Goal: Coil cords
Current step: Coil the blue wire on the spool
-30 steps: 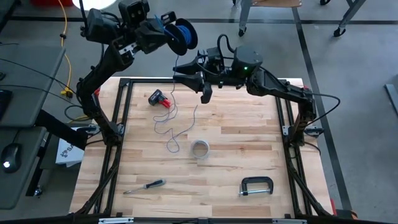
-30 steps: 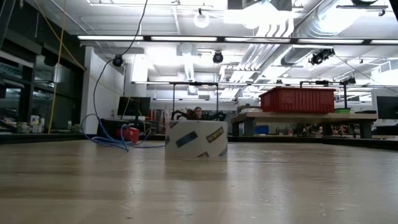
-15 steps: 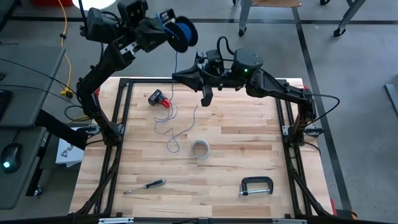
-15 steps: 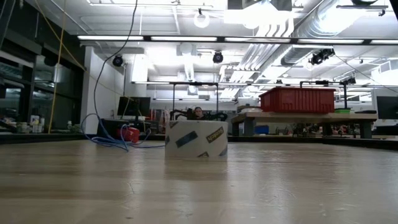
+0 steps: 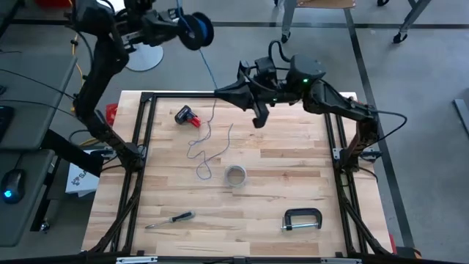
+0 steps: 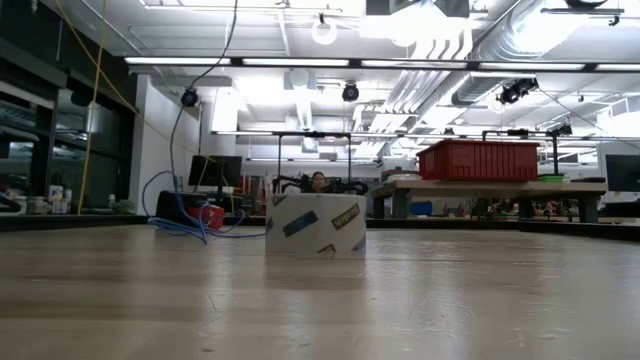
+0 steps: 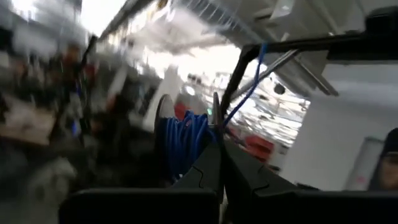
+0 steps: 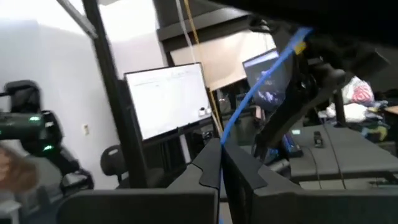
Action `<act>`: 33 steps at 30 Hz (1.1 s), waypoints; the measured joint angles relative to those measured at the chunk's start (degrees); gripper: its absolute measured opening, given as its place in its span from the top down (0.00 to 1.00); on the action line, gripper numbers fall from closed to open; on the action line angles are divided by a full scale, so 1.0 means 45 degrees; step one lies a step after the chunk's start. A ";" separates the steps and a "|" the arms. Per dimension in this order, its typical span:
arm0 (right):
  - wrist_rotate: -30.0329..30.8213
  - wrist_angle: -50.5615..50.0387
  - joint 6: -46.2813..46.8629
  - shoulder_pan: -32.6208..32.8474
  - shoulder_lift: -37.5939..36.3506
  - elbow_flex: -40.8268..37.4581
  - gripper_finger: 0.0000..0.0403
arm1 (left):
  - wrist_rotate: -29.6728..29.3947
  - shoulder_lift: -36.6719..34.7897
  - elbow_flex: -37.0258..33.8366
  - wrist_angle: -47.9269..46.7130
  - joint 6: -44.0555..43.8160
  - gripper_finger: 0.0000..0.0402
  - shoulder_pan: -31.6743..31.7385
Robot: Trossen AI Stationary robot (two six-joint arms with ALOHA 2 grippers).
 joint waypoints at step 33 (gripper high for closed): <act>-0.0353 -0.2465 -0.1747 -0.1272 -0.0287 0.1811 1.00 | 0.2409 0.1183 -0.0015 -0.6652 -0.1186 1.00 -0.3703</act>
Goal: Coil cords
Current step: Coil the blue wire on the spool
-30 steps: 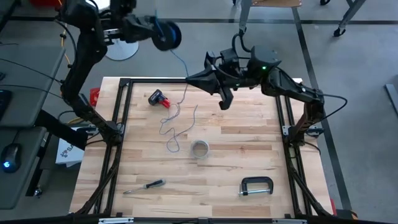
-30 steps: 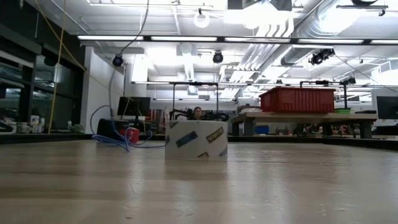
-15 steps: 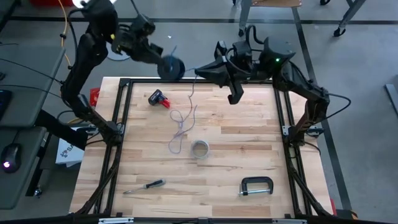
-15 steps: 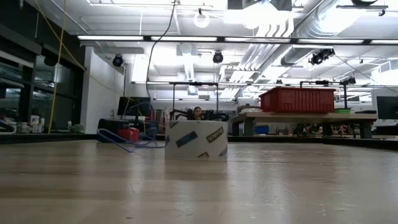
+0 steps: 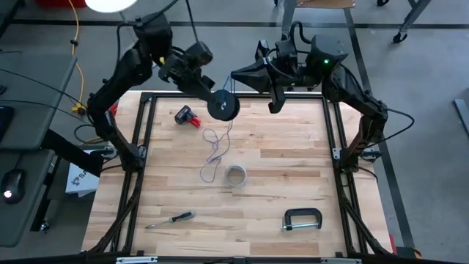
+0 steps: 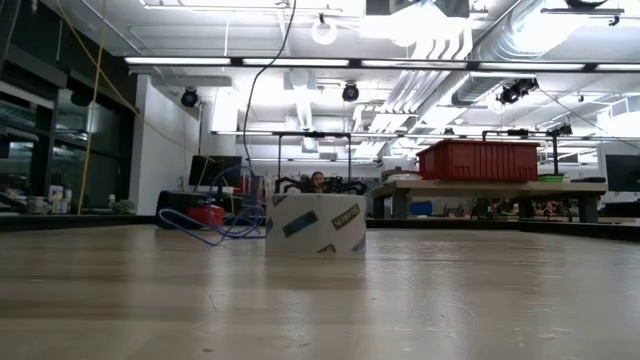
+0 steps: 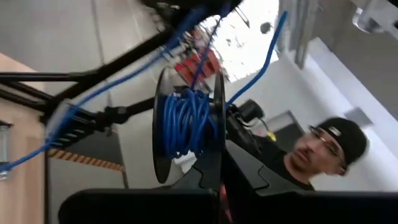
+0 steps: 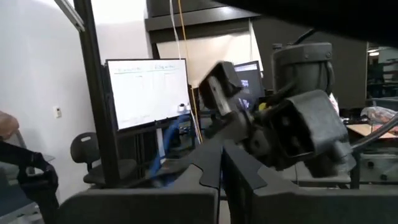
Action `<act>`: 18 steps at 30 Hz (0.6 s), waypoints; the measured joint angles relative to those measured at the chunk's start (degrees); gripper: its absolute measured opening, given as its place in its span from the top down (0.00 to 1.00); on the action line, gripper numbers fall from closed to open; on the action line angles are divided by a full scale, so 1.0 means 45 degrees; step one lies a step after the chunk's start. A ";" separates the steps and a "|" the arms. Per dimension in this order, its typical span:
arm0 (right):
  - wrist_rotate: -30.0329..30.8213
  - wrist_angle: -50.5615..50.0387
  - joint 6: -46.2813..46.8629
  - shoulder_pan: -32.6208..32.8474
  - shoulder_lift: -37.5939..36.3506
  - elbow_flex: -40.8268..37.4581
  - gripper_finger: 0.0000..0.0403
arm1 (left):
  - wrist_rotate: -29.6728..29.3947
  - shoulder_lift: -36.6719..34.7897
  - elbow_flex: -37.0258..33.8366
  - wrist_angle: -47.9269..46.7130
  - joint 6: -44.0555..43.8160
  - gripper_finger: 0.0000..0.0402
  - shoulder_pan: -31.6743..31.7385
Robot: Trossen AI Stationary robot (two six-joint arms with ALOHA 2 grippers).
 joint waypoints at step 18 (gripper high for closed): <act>0.0131 0.0447 0.0157 -0.0063 0.0623 -0.0010 0.91 | -0.1123 0.0786 -0.0005 0.9887 -0.2757 1.00 -0.0195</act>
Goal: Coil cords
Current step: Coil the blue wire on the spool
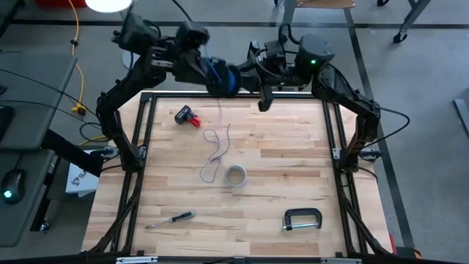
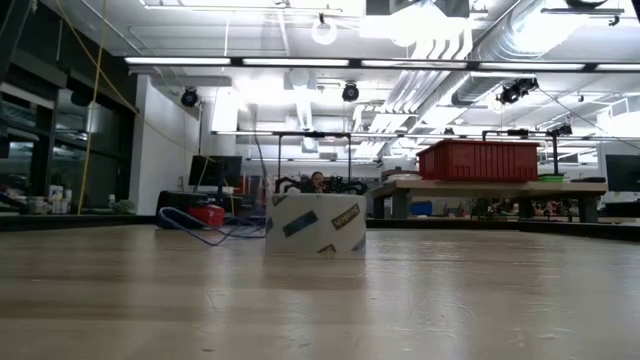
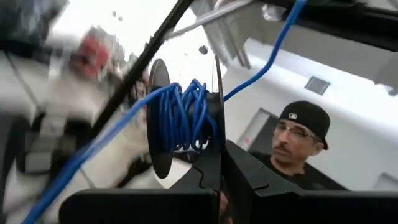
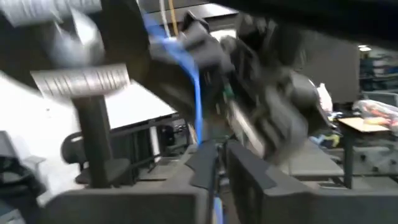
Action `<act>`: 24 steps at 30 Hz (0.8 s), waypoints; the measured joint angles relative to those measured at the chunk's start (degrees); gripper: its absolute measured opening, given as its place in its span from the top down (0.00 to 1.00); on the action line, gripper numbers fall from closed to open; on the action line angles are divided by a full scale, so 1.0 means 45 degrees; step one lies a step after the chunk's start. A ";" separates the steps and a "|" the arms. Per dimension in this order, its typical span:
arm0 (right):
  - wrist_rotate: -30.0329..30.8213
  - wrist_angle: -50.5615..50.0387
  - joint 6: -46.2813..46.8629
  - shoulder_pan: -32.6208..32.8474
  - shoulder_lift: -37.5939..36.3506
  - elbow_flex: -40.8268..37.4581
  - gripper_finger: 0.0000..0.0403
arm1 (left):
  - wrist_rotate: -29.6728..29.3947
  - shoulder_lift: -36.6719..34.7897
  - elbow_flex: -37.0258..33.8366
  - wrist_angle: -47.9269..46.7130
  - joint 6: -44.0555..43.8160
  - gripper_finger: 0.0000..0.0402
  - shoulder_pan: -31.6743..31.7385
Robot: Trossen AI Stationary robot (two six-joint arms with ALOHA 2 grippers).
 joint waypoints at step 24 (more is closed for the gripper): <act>0.3563 -0.0158 -0.1224 0.0097 0.0815 0.0004 0.58 | -0.1311 0.0005 0.0005 0.2636 0.1636 1.00 0.3003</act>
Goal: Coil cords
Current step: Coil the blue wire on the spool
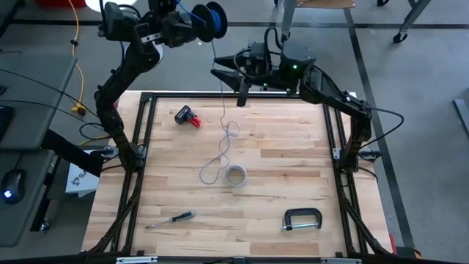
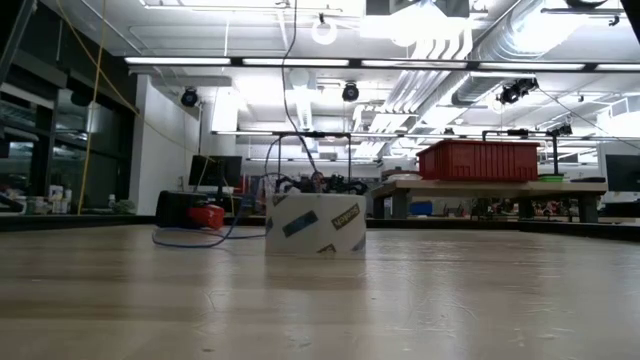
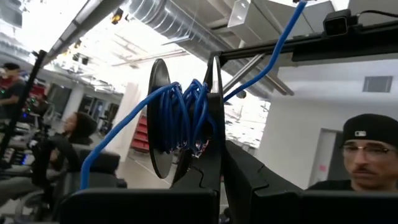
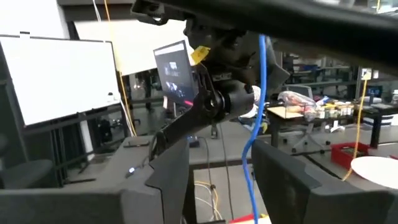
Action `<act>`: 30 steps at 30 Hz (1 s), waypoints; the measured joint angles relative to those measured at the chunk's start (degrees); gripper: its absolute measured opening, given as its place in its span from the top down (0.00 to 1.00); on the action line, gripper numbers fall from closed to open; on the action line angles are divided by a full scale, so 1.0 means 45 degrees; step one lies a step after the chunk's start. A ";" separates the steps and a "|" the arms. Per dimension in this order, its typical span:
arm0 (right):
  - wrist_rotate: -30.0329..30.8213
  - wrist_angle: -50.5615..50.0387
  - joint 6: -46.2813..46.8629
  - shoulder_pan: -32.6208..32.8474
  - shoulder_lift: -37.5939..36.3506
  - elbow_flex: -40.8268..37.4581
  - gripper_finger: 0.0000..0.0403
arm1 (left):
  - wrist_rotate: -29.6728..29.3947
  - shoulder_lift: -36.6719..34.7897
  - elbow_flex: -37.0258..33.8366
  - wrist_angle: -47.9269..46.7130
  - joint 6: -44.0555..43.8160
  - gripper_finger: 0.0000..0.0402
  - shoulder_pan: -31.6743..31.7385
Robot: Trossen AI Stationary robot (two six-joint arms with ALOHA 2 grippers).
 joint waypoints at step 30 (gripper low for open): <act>0.0287 -0.0256 0.0209 0.0058 0.0548 -0.0013 0.92 | -0.0519 0.0000 0.0000 0.0027 0.0648 1.00 0.0005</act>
